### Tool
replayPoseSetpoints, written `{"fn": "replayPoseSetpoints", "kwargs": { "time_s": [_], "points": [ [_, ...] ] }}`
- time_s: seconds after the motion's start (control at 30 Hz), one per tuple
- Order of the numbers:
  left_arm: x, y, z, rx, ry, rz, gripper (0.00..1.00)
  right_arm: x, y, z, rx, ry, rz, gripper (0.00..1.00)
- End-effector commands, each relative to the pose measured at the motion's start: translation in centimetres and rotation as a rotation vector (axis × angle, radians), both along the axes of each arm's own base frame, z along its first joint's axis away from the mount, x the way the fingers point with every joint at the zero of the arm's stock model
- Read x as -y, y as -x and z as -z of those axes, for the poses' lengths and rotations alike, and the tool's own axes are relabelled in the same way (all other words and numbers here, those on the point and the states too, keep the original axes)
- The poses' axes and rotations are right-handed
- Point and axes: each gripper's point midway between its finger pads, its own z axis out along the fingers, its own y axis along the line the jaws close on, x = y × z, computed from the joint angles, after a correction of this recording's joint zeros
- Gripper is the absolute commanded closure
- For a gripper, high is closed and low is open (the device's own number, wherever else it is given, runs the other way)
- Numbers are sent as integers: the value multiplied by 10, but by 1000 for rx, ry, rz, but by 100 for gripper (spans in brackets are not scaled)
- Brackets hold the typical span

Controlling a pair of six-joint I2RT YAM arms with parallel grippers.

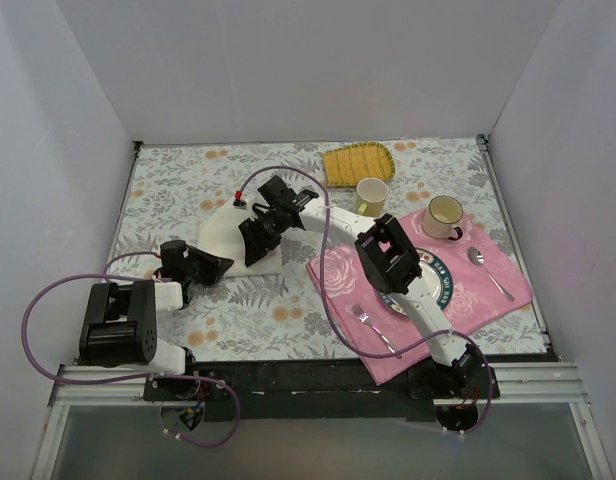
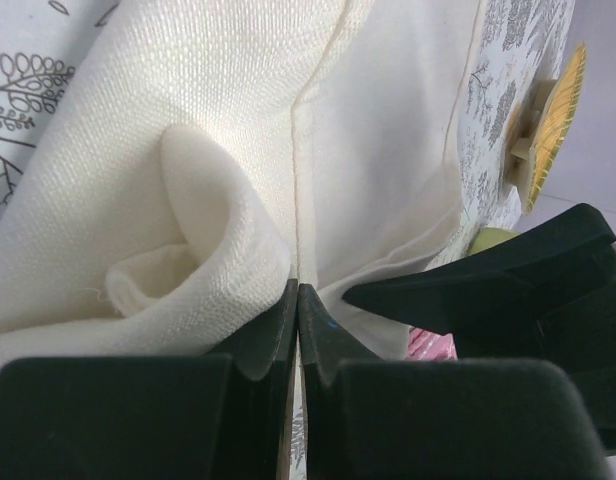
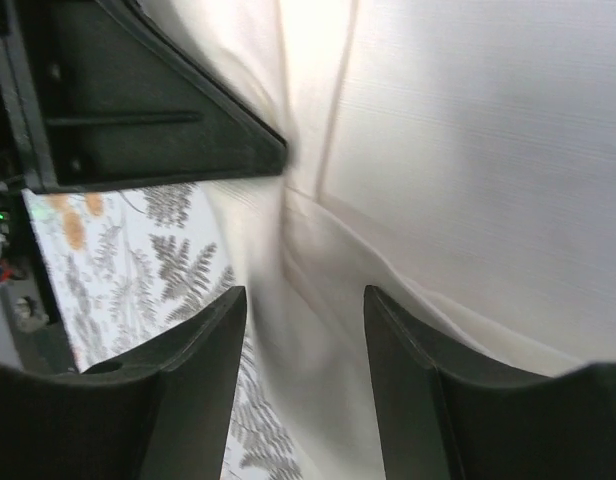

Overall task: Fold the napkin, place the utensils inside, and roll it up
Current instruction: Roll the napkin with the utensil

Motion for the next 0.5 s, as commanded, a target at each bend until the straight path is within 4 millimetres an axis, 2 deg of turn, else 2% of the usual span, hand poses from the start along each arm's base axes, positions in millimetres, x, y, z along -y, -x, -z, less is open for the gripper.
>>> {"fn": "replayPoseSetpoints", "kwargs": {
  "time_s": [0.0,0.13,0.2,0.23,0.37,0.4,0.47],
  "points": [
    [-15,33,46,-202,-92,-31,100,20,-38,-40,241,25,13,40],
    [-15,33,47,-215,-92,-26,100,23,-44,-64,316,-4,44,40],
    [-15,33,47,-218,-91,-26,100,21,-40,-65,301,-34,59,42],
    [-15,32,47,-218,-91,-26,100,19,-37,-73,296,-63,58,43],
    [-14,31,48,-234,-88,-20,100,26,-27,-56,269,-69,56,52],
    [-14,31,49,-236,-91,-17,100,31,-19,-39,251,-53,49,55],
    [-14,30,49,-242,-90,-16,100,36,-13,-32,251,-54,48,59]
  ]
}}
